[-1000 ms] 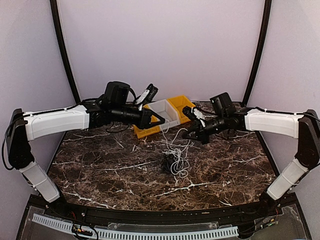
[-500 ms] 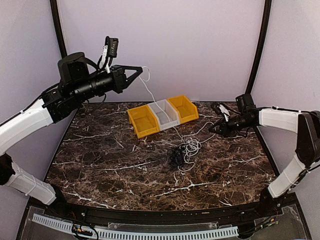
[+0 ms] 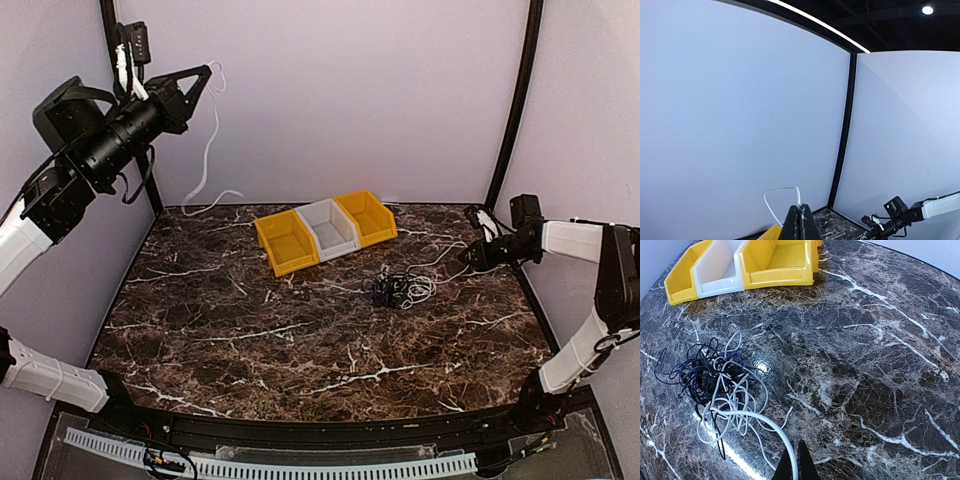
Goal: Untangle the cables
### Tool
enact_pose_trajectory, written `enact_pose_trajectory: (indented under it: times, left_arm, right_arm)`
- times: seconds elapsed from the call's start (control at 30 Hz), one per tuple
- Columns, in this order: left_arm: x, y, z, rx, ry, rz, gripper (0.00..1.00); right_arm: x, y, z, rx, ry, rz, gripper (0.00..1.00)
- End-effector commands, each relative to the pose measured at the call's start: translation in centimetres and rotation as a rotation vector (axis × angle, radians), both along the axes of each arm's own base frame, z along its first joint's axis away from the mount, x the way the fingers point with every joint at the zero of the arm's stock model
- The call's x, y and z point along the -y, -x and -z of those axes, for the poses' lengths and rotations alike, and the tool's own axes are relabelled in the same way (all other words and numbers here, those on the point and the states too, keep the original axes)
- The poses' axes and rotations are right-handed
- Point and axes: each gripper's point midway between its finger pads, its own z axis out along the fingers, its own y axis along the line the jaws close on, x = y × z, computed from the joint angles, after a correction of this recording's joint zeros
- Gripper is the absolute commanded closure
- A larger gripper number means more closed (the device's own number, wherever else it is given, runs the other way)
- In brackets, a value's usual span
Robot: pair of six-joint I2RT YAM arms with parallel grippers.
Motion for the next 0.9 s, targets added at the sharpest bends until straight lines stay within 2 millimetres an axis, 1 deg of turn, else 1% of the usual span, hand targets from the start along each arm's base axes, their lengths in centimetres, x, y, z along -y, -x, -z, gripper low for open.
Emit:
enact_pose_trajectory:
  times: [0.0,0.07,0.1,0.13,0.17,0.2,0.23,0.27,0.3,0.33,0.37,0.4,0.43,0.47,0.5,0.53,0.57,0.6,0.67,0.73,0.77,0.8,0.83,0.87]
  left_arm:
    - [-2.2,0.9,-3.1,0.07,0.034,-0.062,1.0]
    - [-0.6,0.4,-1.5,0.034,0.02,-0.008,1.0]
    - [0.2,-0.2,-0.3,0.0,0.019,0.012,1.0]
    - [0.9,-0.3,0.2,-0.013,0.017,0.038,1.0]
    - [1.7,-0.9,1.6,-0.053,0.017,0.058,1.0]
    - [2.2,-1.0,2.1,-0.063,0.018,0.08,1.0]
    - [2.9,-1.5,3.3,-0.098,0.018,0.097,1.0]
    - [3.4,-1.6,3.8,-0.107,0.02,0.115,1.0]
    - [4.0,-2.1,5.1,-0.14,0.019,0.123,1.0]
    - [4.5,-2.0,5.4,-0.141,0.02,0.152,1.0]
    - [5.1,-2.4,6.7,-0.17,0.014,0.164,1.0]
    - [5.5,-2.5,7.1,-0.176,0.013,0.176,1.0]
    - [6.0,-2.9,8.2,-0.201,0.006,0.184,1.0]
    - [6.4,-3.1,8.5,-0.206,0.005,0.194,1.0]
    - [7.0,-3.5,9.4,-0.227,-0.003,0.201,1.0]
    - [7.4,-3.6,9.7,-0.233,-0.008,0.211,1.0]
    - [7.9,-4.1,10.5,-0.251,-0.016,0.217,1.0]
    - [8.2,-4.3,10.6,-0.258,-0.014,0.226,1.0]
    - [9.3,-5.4,12.1,-0.3,-0.034,0.224,1.0]
    - [9.7,-6.8,12.9,-0.348,-0.047,0.184,1.0]
    - [9.3,-7.6,13.8,-0.389,-0.064,0.132,1.0]
    - [9.5,-8.4,13.7,-0.4,-0.062,0.11,1.0]
    - [9.2,-9.0,14.2,-0.424,-0.073,0.073,1.0]
    - [9.2,-9.6,14.0,-0.432,-0.068,0.057,1.0]
  right_arm:
    - [-0.3,0.7,-1.1,0.032,-0.027,-0.037,0.91]
    - [-1.2,1.3,-2.7,0.068,-0.05,-0.093,0.68]
    - [-1.6,1.5,-3.5,0.086,-0.051,-0.117,0.6]
    - [-1.8,1.8,-4.3,0.104,-0.05,-0.139,0.55]
    - [-2.0,1.9,-5.1,0.12,-0.047,-0.155,0.51]
    - [-2.2,2.2,-5.9,0.139,-0.041,-0.171,0.48]
    - [-2.4,2.5,-6.6,0.157,-0.035,-0.191,0.45]
    - [-2.7,2.8,-7.3,0.176,-0.028,-0.21,0.43]
    - [-3.0,3.2,-7.9,0.196,-0.02,-0.231,0.42]
    - [-3.2,3.5,-8.4,0.215,-0.011,-0.246,0.42]
    - [-4.1,4.1,-8.9,0.233,-0.007,-0.279,0.41]
    - [-4.9,4.6,-9.1,0.246,-0.004,-0.306,0.41]
    - [-5.5,5.0,-9.4,0.258,-0.003,-0.327,0.41]
    - [-6.1,5.4,-9.5,0.264,-0.004,-0.346,0.41]
    - [-6.7,5.8,-9.4,0.264,-0.007,-0.366,0.41]
    - [-7.2,6.0,-9.2,0.261,-0.011,-0.384,0.42]
    - [-7.6,6.2,-8.9,0.252,-0.014,-0.398,0.42]
    - [-8.1,6.4,-8.6,0.244,-0.016,-0.415,0.42]
    - [-8.7,6.3,-8.0,0.233,-0.015,-0.428,0.42]
    - [-9.1,5.8,-7.4,0.224,-0.005,-0.422,0.43]
    - [-9.2,5.5,-7.0,0.219,-0.002,-0.42,0.43]
    - [-9.2,5.2,-6.6,0.214,-0.002,-0.416,0.43]
    - [-9.2,4.9,-6.2,0.209,-0.002,-0.412,0.43]
    - [-9.3,4.7,-5.8,0.202,-0.003,-0.408,0.43]
